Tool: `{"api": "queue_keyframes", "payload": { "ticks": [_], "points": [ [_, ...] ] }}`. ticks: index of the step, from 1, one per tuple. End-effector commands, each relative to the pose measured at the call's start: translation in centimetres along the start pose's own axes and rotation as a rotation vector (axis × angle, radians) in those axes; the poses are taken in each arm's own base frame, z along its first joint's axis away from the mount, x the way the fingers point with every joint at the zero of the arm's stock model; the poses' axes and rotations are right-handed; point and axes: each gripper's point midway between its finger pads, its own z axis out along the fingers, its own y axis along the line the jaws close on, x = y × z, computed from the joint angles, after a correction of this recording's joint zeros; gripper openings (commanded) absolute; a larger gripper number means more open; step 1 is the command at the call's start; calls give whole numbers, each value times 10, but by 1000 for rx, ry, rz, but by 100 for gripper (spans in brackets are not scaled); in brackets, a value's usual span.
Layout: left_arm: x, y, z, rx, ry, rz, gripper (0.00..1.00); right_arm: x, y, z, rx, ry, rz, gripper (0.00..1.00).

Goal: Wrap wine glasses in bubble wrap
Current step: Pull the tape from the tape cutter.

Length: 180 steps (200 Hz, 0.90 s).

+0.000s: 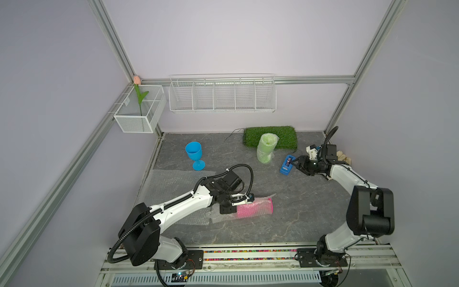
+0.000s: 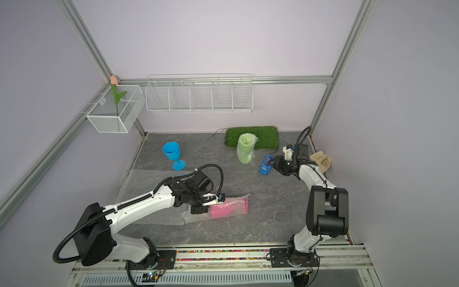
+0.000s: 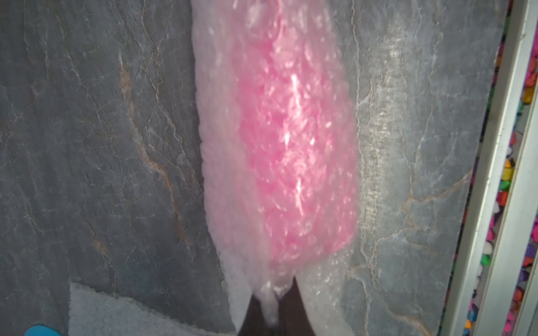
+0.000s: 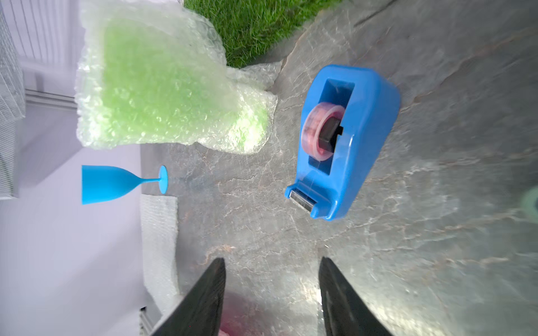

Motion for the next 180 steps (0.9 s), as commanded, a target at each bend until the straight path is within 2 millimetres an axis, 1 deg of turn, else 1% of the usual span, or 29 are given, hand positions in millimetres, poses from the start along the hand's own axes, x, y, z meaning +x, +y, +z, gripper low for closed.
{"api": "queue_keyframes", "payload": {
  "ticks": [1, 21, 35, 68, 98, 119, 153, 180],
  "points": [
    [8, -9, -5, 8, 6, 46, 1, -17, 17, 7, -117, -17, 76, 56],
    [11, -11, -9, -5, 0, 52, 0, -19, 4, 22, -105, -9, 135, 56],
    [14, -12, -11, -24, -8, 58, 0, -20, -3, 30, -106, -6, 164, 53],
    [17, -11, -19, -98, -58, 63, 0, -19, -12, 46, -123, 10, 211, 45],
    [15, -11, -26, -135, -103, 78, 0, -11, -18, 59, -126, 39, 240, 40],
    [15, -12, -21, -118, -90, 78, 0, -5, -23, 65, -117, 52, 254, 39],
    [18, -12, -13, -80, -49, 75, 0, -2, -27, 72, -131, 53, 285, 31],
    [17, -13, -12, -74, -48, 74, 0, -3, -28, 73, -129, 46, 296, 25]
  ]
}}
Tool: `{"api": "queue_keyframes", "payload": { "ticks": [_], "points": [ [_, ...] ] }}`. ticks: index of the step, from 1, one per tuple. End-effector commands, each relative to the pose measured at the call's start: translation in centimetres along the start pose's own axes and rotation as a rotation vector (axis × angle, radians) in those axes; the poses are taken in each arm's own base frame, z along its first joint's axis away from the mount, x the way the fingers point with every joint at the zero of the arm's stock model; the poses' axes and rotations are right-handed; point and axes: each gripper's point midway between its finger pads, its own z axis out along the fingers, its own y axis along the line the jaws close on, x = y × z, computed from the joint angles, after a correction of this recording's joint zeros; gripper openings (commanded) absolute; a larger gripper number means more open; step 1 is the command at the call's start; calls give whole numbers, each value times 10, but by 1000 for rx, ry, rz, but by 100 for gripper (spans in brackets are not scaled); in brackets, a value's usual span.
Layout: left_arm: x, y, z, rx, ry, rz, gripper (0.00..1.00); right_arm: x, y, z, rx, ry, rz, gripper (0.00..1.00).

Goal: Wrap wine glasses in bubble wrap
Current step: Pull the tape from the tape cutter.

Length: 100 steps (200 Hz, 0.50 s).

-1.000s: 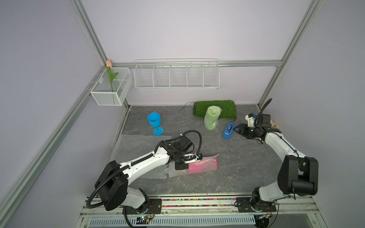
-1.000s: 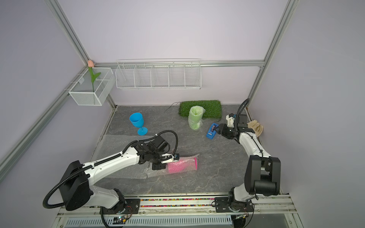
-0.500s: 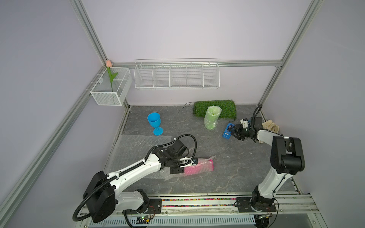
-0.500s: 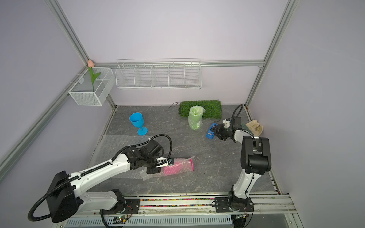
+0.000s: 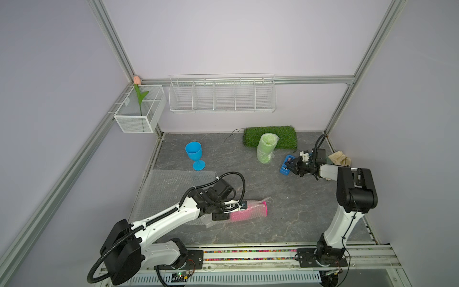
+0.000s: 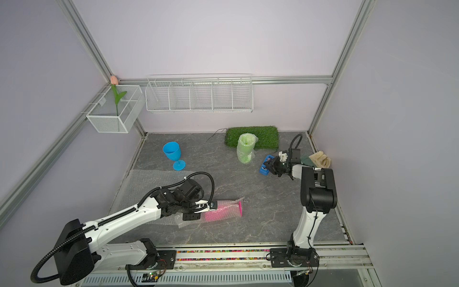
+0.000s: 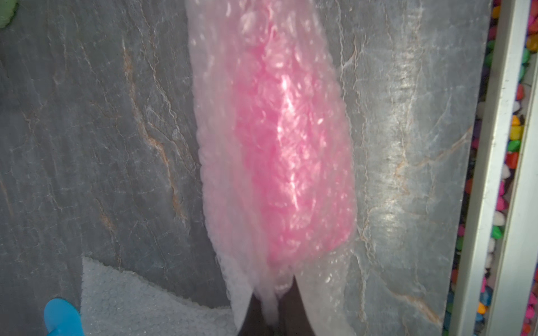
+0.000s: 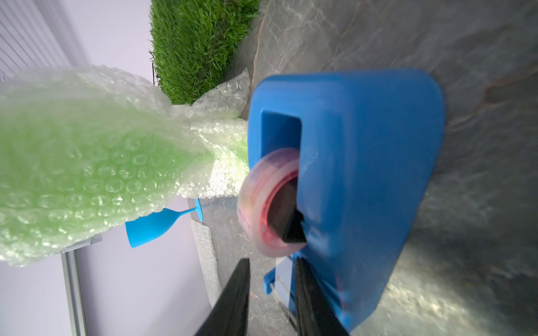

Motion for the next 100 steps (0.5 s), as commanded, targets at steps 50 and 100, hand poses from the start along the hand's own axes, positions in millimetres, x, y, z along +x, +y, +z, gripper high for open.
{"api": "queue_keyframes", "payload": {
  "ticks": [50, 100],
  "points": [
    [-8, 4, -4, -6, -24, 27, 0, 0, 0, 5, -22, -11, 48, 7],
    [-8, 3, -4, -3, -27, 27, 0, -10, 35, -8, -103, -48, 31, 7]
  ]
}}
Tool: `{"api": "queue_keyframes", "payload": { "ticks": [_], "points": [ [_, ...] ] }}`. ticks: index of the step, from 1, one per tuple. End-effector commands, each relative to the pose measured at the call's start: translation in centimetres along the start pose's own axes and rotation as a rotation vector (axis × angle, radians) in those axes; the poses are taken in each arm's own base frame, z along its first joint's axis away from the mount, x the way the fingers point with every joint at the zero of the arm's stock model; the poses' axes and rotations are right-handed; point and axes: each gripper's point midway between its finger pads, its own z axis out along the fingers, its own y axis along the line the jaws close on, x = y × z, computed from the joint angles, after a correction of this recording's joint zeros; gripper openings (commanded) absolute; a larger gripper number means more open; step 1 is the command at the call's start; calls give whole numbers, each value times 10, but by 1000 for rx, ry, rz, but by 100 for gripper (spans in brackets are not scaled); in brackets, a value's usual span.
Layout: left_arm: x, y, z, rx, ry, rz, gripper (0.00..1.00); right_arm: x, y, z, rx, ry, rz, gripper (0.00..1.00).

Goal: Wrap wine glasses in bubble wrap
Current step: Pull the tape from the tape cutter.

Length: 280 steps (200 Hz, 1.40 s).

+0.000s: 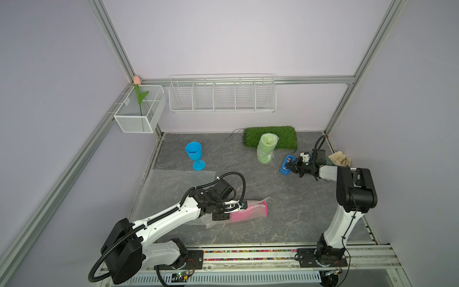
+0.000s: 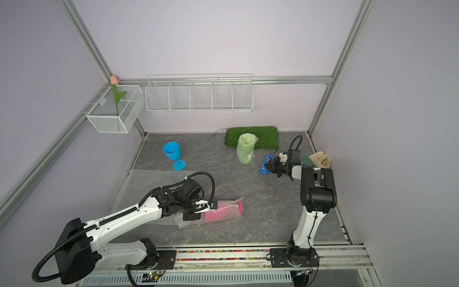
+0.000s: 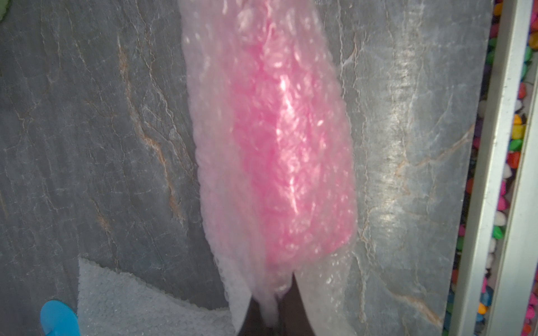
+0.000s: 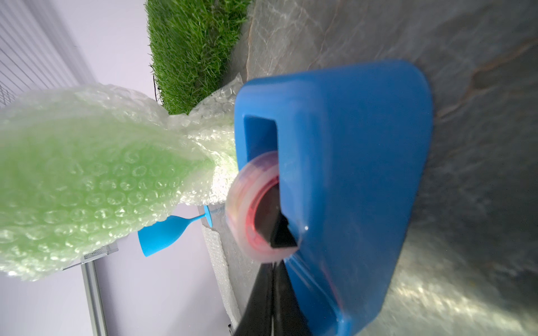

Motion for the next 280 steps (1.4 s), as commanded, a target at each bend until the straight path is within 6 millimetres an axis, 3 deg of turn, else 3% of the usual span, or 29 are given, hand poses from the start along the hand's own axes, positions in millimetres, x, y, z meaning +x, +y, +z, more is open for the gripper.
{"api": "queue_keyframes", "payload": {
  "ticks": [1, 55, 99, 104, 186, 219, 260, 280],
  "points": [
    [-8, 3, -4, -3, -27, 28, 0, -6, 36, -10, -88, -37, -51, 7],
    [-8, 2, -3, 2, -27, 27, 0, 9, 51, -25, -106, -41, -66, 7],
    [-9, 2, -2, 7, -27, 26, 0, 44, 57, -29, -107, -12, -72, 7],
    [-8, 2, -2, 7, -27, 26, 0, 54, 47, -28, -91, 0, -54, 7],
    [-10, 0, -2, 16, -39, 28, 0, 129, 28, -39, -21, 51, -56, 7],
    [-11, -1, -1, 25, -36, 26, 0, 152, 14, -27, 9, 113, -59, 7],
    [-10, -1, 0, 27, -36, 26, 0, 163, -23, -13, 81, 135, -26, 7],
    [-11, -1, 0, 30, -36, 26, 0, 183, -36, -3, 118, 184, -39, 16]
  ]
}}
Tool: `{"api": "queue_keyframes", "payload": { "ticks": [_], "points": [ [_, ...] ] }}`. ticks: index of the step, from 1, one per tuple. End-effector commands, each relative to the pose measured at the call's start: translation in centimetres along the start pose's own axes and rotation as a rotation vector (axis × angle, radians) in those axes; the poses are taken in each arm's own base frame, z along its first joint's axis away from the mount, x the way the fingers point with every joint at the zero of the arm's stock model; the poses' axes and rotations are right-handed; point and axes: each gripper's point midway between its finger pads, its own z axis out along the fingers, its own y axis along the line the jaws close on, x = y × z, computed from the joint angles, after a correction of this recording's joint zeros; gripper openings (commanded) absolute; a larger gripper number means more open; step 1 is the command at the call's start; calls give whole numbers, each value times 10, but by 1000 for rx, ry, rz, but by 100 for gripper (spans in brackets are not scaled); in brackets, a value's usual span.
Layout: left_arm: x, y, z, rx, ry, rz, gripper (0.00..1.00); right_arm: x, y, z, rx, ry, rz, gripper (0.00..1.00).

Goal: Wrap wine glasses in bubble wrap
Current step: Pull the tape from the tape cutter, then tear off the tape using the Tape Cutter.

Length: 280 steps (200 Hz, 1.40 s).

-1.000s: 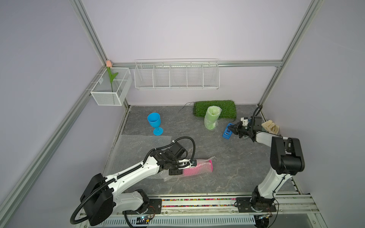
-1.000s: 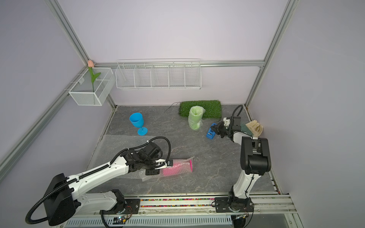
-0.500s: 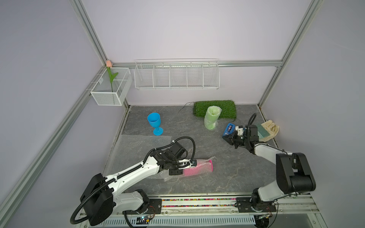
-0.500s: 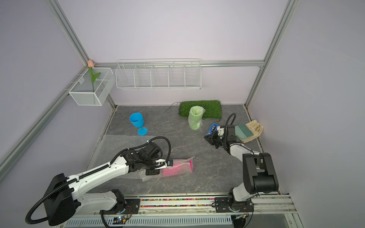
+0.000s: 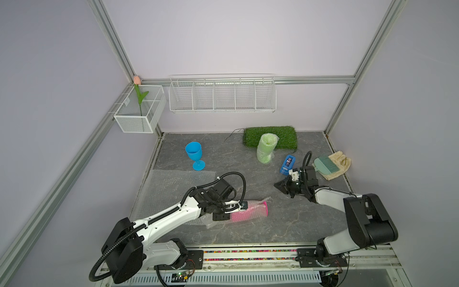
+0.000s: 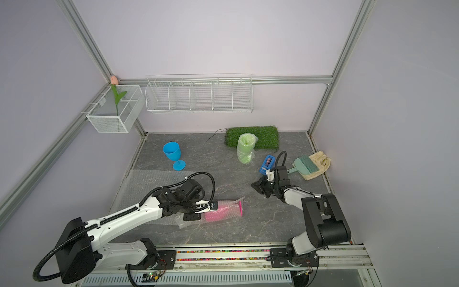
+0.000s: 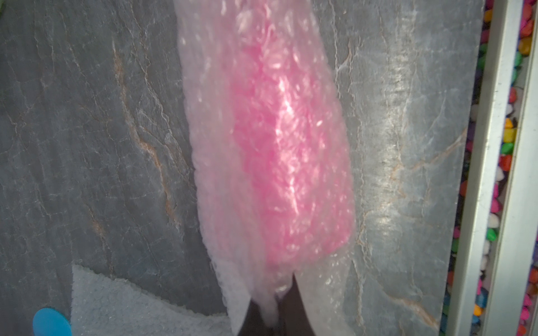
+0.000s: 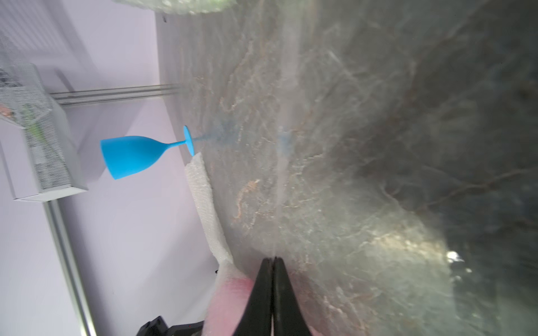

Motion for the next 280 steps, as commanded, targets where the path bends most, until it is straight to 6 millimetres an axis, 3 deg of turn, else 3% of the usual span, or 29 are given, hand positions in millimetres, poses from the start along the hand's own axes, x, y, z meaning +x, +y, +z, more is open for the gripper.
{"api": "queue_keyframes", "payload": {
  "ticks": [1, 44, 86, 113, 134, 140, 164, 193, 240, 280],
  "points": [
    [-9, 1, -2, 14, -26, 26, 0, 21, -17, 14, 39, 53, -3, 17],
    [-9, 0, -1, 22, -23, 25, 0, 50, -24, 18, 53, 92, -8, 30],
    [-8, 0, 0, 23, -20, 24, 0, 54, -13, -7, 89, 55, -75, 41],
    [-8, 0, 0, 24, -18, 26, 0, 33, 0, -22, 99, 5, -141, 46],
    [-8, 0, 0, 25, -18, 26, 0, 9, 10, -29, 71, -34, -177, 48],
    [-8, 0, 0, 25, -18, 24, 0, -7, 8, -34, 69, -69, -170, 49],
    [-8, -1, 0, 26, -18, 26, 0, -41, 12, -36, 50, -134, -197, 58],
    [-7, -1, 1, 29, -18, 25, 0, -76, 18, -31, -5, -188, -191, 62],
    [-7, -2, 2, 36, -17, 24, 0, -111, 15, -16, -39, -251, -183, 65],
    [-8, -3, 3, 42, -16, 25, 0, -126, 16, -7, -80, -289, -192, 61]
  ]
}}
